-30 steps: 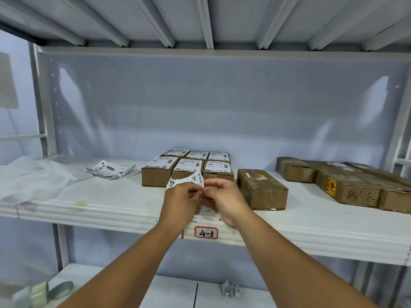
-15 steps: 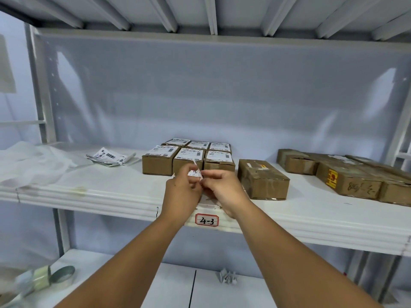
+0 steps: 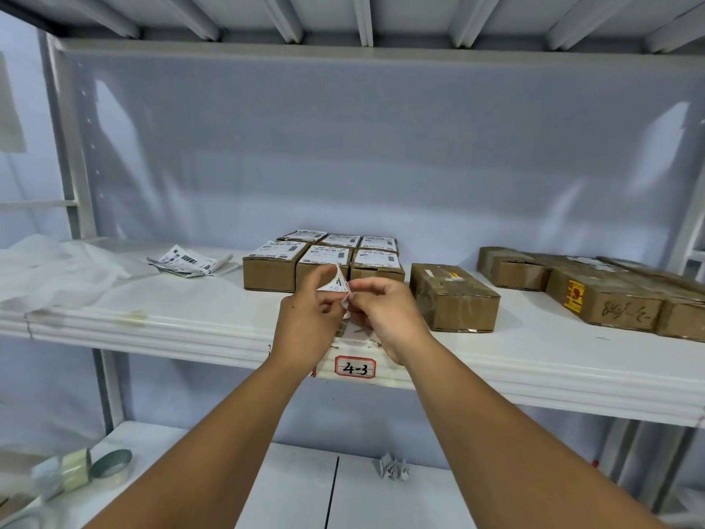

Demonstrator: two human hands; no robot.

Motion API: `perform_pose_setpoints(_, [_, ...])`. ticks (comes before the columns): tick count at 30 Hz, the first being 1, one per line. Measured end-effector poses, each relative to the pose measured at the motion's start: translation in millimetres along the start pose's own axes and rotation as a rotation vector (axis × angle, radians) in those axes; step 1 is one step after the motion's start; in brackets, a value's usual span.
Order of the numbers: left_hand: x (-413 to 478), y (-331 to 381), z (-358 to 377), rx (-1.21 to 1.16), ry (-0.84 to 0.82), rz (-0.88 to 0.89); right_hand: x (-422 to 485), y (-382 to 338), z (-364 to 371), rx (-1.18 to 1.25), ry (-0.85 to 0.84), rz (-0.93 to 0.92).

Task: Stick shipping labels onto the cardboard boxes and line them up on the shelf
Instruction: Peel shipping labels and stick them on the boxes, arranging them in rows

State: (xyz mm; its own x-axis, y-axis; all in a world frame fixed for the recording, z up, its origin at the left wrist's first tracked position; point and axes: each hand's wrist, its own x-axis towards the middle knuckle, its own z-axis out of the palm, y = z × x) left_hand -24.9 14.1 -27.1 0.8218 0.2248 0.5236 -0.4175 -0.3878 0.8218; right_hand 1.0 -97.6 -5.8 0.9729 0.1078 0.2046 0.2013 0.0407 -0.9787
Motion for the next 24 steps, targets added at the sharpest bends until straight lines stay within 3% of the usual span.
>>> perform_pose_setpoints(24, [3.8,-3.4,-3.0,-0.089,-0.036,-0.013,3.9,2.7,-1.1,0.008,-0.022,-0.021])
